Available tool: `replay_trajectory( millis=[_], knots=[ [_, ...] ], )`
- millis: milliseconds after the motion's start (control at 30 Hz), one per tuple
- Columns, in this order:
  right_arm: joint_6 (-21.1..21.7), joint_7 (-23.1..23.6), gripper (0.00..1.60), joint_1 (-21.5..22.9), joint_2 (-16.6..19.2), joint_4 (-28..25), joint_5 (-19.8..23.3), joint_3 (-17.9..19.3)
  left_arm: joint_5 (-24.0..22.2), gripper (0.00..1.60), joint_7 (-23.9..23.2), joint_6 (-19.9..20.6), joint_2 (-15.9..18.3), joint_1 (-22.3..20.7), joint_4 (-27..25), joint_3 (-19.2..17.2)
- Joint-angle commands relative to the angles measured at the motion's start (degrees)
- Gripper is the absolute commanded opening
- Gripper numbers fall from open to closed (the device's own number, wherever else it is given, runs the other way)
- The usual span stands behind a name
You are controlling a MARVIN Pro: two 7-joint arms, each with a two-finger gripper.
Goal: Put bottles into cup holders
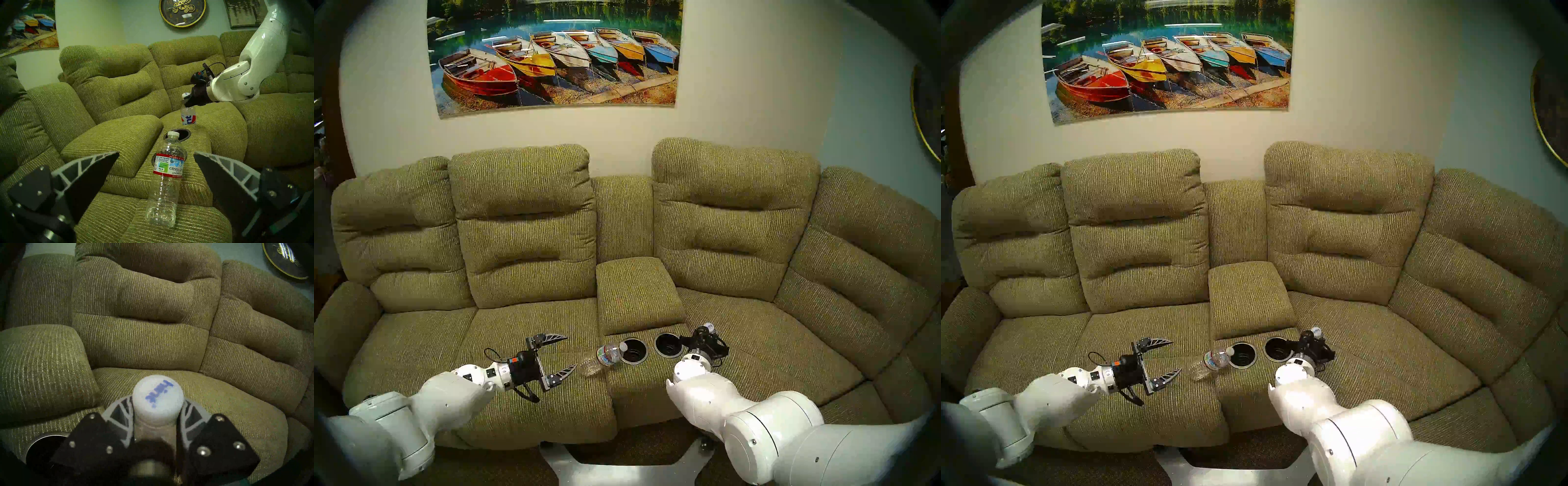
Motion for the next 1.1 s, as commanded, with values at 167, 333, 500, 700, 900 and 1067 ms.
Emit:
replay_trajectory(
  millis=[167,333,500,700,900,1067],
  knots=[
    [-10.83,-11.17,0.00,-3.28,-6.00,-6.63,-1.53,-0.48,-0.01,1.60,-0.03,-0.04,-0.09,-0.08,-0.13,-0.01],
    [-14.46,-15.51,0.00,-3.85,-6.99,-8.67,-3.43,-2.25,-0.01,1.60,-0.03,-0.04,-0.09,-0.08,-0.13,-0.01],
    [-19.80,-21.39,0.00,-4.62,-7.22,-10.99,-7.74,-6.18,-0.01,1.60,-0.03,-0.04,-0.09,-0.08,-0.13,-0.01],
    [-22.95,-21.52,0.00,-6.10,-6.71,-12.85,-8.95,-8.10,-0.01,1.60,-0.03,-0.04,-0.09,-0.08,-0.12,-0.01],
    [-24.24,-18.26,0.00,-9.08,-4.86,-14.97,-9.87,-9.01,-0.01,1.60,-0.02,-0.03,-0.09,-0.09,-0.11,-0.01],
    [-24.15,-17.07,0.00,-10.65,-3.94,-16.09,-10.10,-8.95,-0.01,1.60,-0.02,-0.04,-0.09,-0.09,-0.11,-0.01]
  ],
)
